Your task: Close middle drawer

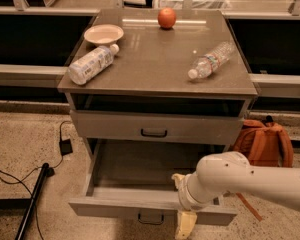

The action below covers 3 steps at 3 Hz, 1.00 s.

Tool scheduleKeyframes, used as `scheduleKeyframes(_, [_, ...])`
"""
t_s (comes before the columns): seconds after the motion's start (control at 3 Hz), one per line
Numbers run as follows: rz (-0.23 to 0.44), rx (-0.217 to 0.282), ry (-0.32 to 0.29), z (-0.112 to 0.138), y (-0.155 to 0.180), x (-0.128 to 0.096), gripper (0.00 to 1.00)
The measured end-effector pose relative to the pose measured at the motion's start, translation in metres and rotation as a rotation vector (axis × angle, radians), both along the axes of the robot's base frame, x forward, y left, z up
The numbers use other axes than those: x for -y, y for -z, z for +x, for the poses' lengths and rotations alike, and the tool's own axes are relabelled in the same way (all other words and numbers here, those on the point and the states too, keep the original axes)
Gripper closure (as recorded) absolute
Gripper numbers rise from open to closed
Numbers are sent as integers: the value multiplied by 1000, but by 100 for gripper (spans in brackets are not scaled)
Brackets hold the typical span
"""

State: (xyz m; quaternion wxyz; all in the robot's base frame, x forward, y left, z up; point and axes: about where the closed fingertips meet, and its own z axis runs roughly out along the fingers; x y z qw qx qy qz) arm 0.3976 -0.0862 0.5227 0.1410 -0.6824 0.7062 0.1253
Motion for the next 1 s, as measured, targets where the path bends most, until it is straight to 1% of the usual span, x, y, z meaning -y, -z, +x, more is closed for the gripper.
scheduleKeyframes(0.33, [95, 97, 32, 5, 42, 0, 26])
scheduleKeyframes(0.67, [141, 144, 75, 10, 66, 5, 49])
scheduleKeyframes(1.0, [207, 194, 100, 12, 67, 9, 71])
